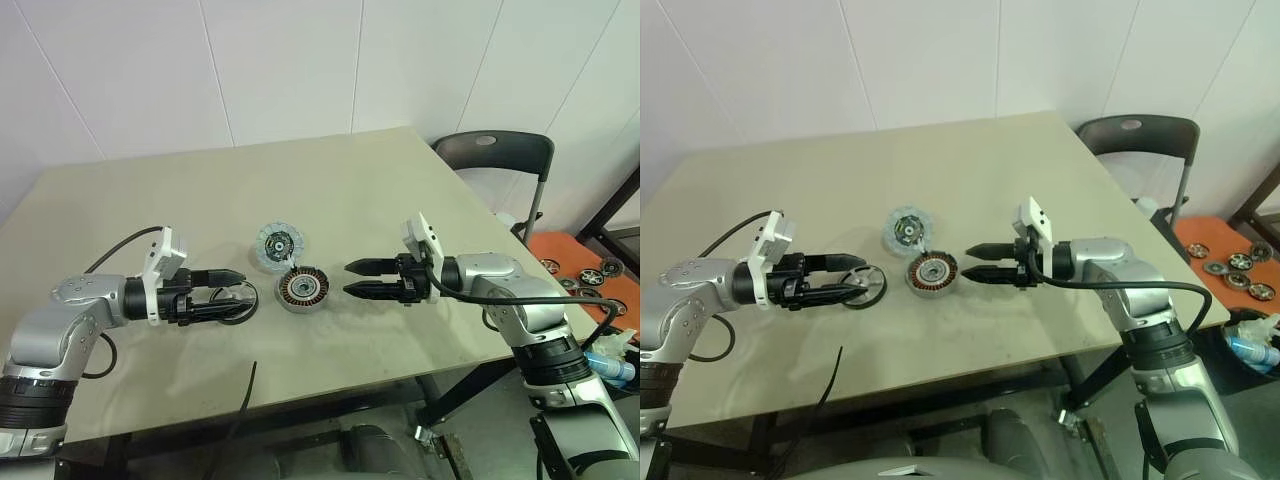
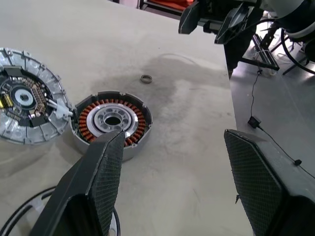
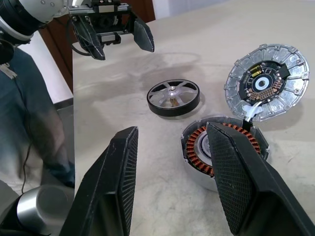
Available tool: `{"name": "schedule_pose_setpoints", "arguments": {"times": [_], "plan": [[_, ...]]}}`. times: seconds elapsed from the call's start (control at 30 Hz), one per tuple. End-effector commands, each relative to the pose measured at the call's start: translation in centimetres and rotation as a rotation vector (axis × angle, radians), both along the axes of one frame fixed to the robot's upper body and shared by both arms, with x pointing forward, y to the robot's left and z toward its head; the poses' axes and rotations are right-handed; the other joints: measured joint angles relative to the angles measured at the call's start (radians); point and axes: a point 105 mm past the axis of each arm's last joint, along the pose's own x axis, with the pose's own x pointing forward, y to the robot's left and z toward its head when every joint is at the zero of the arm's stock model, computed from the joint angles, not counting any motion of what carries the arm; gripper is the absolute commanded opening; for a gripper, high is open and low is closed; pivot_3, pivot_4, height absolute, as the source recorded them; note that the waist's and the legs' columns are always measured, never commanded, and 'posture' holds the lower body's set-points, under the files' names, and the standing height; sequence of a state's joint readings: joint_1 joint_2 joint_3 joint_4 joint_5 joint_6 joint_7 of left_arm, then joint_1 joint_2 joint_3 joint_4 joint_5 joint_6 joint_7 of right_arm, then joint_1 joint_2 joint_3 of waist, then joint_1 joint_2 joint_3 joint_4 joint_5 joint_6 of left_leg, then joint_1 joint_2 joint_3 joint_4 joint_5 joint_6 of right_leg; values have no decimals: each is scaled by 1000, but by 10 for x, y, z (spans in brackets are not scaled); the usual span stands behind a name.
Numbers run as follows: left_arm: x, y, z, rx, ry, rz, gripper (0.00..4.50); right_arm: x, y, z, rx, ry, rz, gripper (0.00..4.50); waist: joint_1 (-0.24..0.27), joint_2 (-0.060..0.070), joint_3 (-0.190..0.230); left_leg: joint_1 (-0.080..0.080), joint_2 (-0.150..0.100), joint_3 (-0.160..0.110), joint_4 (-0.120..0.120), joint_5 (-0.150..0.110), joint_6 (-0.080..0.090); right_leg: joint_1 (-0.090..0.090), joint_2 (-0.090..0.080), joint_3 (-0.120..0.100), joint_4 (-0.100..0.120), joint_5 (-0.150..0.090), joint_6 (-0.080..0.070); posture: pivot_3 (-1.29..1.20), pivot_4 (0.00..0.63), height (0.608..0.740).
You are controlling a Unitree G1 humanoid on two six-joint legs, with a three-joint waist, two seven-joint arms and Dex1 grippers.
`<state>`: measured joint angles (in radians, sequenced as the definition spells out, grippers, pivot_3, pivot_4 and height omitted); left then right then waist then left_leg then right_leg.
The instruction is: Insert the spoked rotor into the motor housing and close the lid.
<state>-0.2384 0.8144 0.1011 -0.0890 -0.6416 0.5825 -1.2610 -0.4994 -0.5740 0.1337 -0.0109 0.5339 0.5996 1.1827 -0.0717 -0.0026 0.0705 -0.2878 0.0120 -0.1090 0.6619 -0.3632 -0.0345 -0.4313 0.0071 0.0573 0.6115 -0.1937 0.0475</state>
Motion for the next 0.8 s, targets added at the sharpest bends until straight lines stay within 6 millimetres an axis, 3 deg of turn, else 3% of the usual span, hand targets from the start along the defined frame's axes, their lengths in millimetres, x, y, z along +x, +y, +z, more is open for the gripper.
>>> {"name": "schedule_pose_setpoints", "arguments": {"times": [0.03,0.8], "plan": [[-1,0,9,-3,-51,-5,3441,2,1,14,30,-53,2,2252,-1,0,0,0,0,0,0,0,0,0,0,0,0,0,0,0,0,740],[-12,0,3,-2,-44,28,3441,-1,7,12,20,-32,77,2252,0,0,0,0,0,0,0,0,0,0,0,0,0,0,0,0,0,740]]}}
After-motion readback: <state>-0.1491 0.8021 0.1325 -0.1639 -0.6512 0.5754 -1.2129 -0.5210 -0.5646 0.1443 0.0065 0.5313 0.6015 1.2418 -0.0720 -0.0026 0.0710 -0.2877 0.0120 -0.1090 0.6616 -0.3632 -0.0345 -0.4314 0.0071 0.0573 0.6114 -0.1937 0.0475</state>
